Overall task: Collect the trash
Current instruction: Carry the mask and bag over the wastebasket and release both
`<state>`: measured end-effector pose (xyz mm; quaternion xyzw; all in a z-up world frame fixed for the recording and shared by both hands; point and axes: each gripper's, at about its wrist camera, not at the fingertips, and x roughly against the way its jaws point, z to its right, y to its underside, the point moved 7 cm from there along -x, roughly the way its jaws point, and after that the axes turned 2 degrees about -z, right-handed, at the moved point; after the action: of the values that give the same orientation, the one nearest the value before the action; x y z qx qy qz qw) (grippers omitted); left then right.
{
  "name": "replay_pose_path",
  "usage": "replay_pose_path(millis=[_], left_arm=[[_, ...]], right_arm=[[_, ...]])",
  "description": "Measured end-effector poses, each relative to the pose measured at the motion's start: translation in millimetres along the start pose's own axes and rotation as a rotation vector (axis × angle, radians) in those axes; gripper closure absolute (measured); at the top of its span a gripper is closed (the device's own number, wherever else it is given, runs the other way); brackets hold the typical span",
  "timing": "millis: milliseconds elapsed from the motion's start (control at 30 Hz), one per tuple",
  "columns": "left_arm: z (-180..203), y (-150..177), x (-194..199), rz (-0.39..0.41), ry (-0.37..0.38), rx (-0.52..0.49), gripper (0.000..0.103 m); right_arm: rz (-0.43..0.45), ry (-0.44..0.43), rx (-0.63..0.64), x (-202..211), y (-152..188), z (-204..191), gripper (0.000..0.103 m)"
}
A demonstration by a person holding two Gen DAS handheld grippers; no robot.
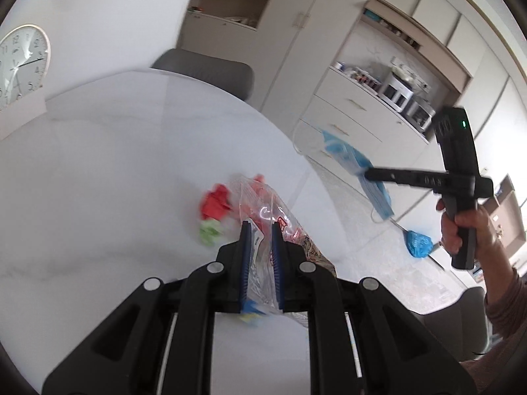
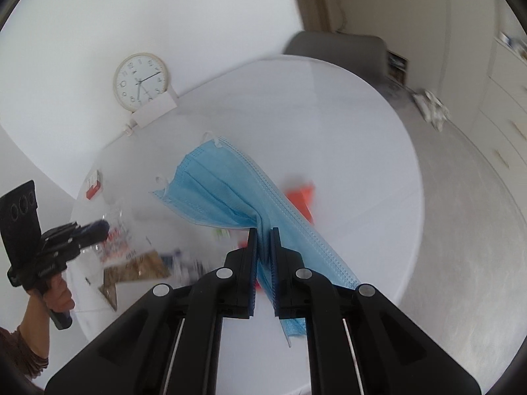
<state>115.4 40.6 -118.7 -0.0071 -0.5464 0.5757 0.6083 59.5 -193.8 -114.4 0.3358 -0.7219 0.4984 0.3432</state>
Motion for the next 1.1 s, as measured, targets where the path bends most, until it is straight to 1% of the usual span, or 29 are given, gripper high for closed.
replay_pose_path(millis=[100, 167, 233, 300, 400, 467, 600, 667, 700, 733, 767, 800, 833, 867, 900, 933, 967, 1000, 1067, 1100], left_arm=[[43.8, 20.7, -3.9, -0.036, 0.038, -0.030, 0.091], [73.7, 35.5, -11.2, -0.073, 0.082, -0.036, 0.091], [101.2, 47.9, -21.1, -0.113, 0.124, -0.044, 0.090], [122.1, 57.5, -31.0, -0.147, 0.137, -0.065, 0.091], [146.4, 71.2, -42.6, -0.190, 0.134, -0.104, 0.091], [159.2, 77.7, -49.8, -0.214, 0.132, -0.117, 0.091], [180.0, 88.7, -63.8, -0.244, 0.088, -0.162, 0.091], [189.7, 95.1, -72.4, -0.260, 0.067, -0.181, 0.091], [193.6, 98.4, -76.6, -0.270, 0.058, -0.184, 0.091], [197.3, 102.2, -83.2, -0.282, 0.054, -0.185, 0.091], [200.5, 105.9, -87.8, -0.292, 0.049, -0.185, 0.091], [203.4, 109.3, -93.1, -0.302, 0.041, -0.185, 0.090], [207.6, 114.1, -98.4, -0.314, 0.035, -0.189, 0.090], [211.4, 117.9, -102.3, -0.322, 0.029, -0.192, 0.091], [214.6, 121.6, -105.8, -0.330, 0.025, -0.194, 0.091], [218.3, 125.9, -110.0, -0.339, 0.024, -0.193, 0.091], [221.9, 130.1, -114.1, -0.349, 0.024, -0.191, 0.091], [224.8, 133.3, -117.4, -0.358, 0.024, -0.191, 0.091], [231.0, 139.8, -126.2, -0.375, 0.025, -0.194, 0.090], [234.1, 142.6, -130.1, -0.380, 0.021, -0.198, 0.090]], right_arm=[[-0.031, 0.057, -0.092, 27.4, 67.2, 31.2, 0.095], [-0.059, 0.083, -0.156, 38.1, 113.5, 53.5, 0.095], [-0.102, 0.121, -0.212, 38.3, 158.2, 76.6, 0.095], [-0.141, 0.159, -0.246, 28.7, 193.1, 96.0, 0.095], [-0.199, 0.161, -0.322, -2.4, 241.7, 126.1, 0.095], [-0.248, 0.178, -0.341, -36.5, 268.2, 144.5, 0.095], [-0.345, 0.178, -0.371, -103.1, 314.6, 171.7, 0.095], [-0.403, 0.178, -0.378, -137.5, 334.5, 181.7, 0.089], [-0.421, 0.173, -0.378, -148.1, 342.1, 184.1, 0.087], [-0.442, 0.167, -0.372, -162.8, 348.2, 184.3, 0.079], [-0.461, 0.160, -0.366, -172.3, 352.6, 184.0, 0.067], [-0.478, 0.156, -0.360, -178.2, 358.4, 186.2, 0.061], [-0.485, 0.159, -0.354, -181.4, 360.2, 186.8, 0.049], [-0.484, 0.157, -0.348, -182.7, 358.7, 185.9, 0.042], [-0.473, 0.156, -0.345, -181.1, 356.3, 185.3, 0.039], [-0.464, 0.154, -0.345, -174.9, 358.3, 189.1, 0.033], [-0.453, 0.152, -0.349, -169.4, 357.5, 190.8, 0.029], [-0.435, 0.153, -0.356, -160.5, 355.4, 193.4, 0.027], [-0.401, 0.182, -0.370, -138.8, 352.5, 199.3, 0.019], [-0.378, 0.208, -0.377, -122.6, 350.8, 205.6, 0.017]])
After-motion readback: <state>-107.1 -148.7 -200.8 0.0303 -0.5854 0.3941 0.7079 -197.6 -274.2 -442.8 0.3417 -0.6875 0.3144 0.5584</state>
